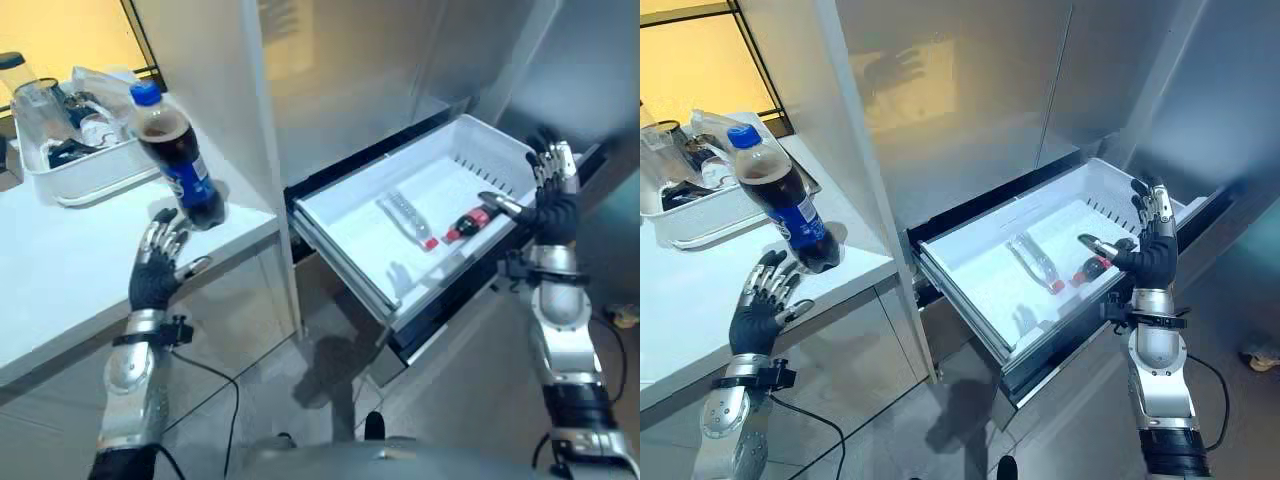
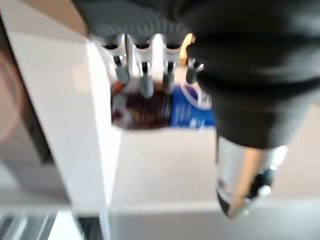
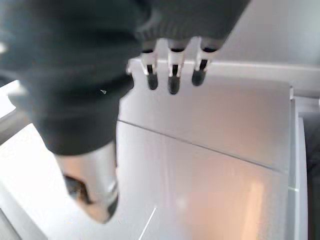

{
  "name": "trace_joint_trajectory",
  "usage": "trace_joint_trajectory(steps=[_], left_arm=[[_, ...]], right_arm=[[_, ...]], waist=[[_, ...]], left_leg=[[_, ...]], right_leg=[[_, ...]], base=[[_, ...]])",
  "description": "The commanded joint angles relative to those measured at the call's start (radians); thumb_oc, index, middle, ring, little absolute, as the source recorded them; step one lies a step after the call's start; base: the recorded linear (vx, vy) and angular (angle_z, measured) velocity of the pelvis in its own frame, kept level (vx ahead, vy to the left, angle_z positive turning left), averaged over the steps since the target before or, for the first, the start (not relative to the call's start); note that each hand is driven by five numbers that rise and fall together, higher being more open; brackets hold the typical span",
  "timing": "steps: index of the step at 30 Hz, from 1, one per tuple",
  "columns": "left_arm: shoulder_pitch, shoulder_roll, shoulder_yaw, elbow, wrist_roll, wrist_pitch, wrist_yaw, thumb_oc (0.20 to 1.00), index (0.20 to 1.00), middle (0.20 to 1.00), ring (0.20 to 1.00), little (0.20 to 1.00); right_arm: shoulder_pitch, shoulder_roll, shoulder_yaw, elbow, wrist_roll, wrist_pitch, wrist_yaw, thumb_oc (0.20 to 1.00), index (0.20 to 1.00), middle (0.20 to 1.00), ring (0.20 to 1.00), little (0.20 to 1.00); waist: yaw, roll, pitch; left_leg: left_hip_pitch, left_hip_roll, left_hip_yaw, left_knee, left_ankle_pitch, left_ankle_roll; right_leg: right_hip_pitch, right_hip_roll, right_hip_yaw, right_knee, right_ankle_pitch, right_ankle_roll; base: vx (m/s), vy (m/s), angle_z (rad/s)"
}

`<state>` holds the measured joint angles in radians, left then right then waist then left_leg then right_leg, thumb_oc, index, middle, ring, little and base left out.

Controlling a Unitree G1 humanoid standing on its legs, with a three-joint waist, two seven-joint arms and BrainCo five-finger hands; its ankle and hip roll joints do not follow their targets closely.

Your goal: Take the drinks into the refrigerator

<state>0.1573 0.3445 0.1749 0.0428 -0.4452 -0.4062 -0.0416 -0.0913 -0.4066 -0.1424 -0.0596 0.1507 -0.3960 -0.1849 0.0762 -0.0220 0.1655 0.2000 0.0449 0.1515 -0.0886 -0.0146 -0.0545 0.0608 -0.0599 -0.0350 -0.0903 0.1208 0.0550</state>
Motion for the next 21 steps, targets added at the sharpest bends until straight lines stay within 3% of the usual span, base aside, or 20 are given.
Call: trace_joint_trajectory(steps=[1,13,21], left_arm=[[-0.051,0.021,0.019,0.017,0.022,-0.053,0.050,1.000,1.000,1.000,1.000,1.000],[-0.077,0.005,0.044,-0.015,0.090,-0.078,0.151,1.000,1.000,1.000,1.000,1.000],[-0.098,0.053,0.058,-0.110,0.178,-0.074,0.189,1.000,1.000,1.000,1.000,1.000]], right_arm=[[-0.055,0.000,-0.050,-0.078,0.009,-0.066,-0.018,1.000,1.000,1.000,1.000,1.000],[-0.040,0.012,-0.045,-0.064,-0.003,-0.056,-0.033,1.000,1.000,1.000,1.000,1.000],[-0.038,0.008,-0.038,-0.048,-0.004,-0.046,-0.030,1.000,1.000,1.000,1.000,1.000]], waist=[[0.037,-0.018,0.005],[0.038,-0.022,0.008],[0.031,-0.018,0.005]], left_leg=[[-0.018,-0.047,-0.067,0.001,-0.072,0.054],[-0.020,-0.047,-0.071,0.001,-0.072,0.054],[-0.018,-0.046,-0.067,0.001,-0.073,0.053]], right_leg=[[0.006,-0.052,-0.063,0.115,-0.088,0.070],[0.006,-0.053,-0.069,0.115,-0.088,0.069],[0.008,-0.051,-0.065,0.114,-0.088,0.068]], base=[[0.07,0.264,-0.27],[-0.01,-0.002,0.00],[0.00,-0.002,0.00]])
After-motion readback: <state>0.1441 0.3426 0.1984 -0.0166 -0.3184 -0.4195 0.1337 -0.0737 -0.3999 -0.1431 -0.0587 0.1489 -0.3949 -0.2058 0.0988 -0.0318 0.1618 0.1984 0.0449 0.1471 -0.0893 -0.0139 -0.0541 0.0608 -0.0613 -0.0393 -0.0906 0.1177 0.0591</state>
